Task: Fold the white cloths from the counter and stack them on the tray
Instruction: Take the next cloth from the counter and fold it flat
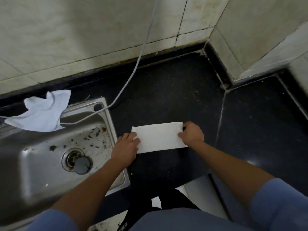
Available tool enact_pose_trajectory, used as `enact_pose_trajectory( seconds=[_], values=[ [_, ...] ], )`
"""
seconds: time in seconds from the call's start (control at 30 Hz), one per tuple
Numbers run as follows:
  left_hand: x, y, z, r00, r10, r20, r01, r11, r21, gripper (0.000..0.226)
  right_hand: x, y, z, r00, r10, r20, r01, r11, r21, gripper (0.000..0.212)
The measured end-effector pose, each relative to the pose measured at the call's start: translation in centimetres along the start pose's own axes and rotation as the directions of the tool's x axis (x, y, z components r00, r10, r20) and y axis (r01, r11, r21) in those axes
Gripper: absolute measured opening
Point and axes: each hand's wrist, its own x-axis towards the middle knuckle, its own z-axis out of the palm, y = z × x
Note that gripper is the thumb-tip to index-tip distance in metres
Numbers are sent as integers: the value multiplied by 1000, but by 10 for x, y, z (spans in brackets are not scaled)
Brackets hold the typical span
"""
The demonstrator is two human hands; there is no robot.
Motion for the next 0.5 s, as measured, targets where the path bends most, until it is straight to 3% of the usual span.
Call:
enact_pose_trajectory(
  seconds=[0.1, 0.17, 0.23, 0.37, 0.5],
  values=[
    [1, 4, -5, 1000, 4, 15, -4, 1000, 1, 35, 2, -3, -3, 992, 109, 68, -125, 944, 304, 23],
    [-2, 5, -8, 1000, -18, 15, 18, 1000, -11, 38, -5, -9, -11, 965, 193, 178, -260, 797, 545, 14],
    [-8, 2, -11, 999, -42, -22, 40, 996, -84, 36, -17, -18, -22, 950, 174, 258, -303, 702, 645, 11],
    [-30, -16, -14, 990, -102, -94, 84, 979, -184, 34, -40, -54, -19, 977, -17, 212, -128, 749, 650, 13],
    [-53, -33, -18, 975, -182, -128, 149, 961, -232, 28, -45, -100, 22, 974, -98, 206, -7, 888, 459, 22]
  ],
)
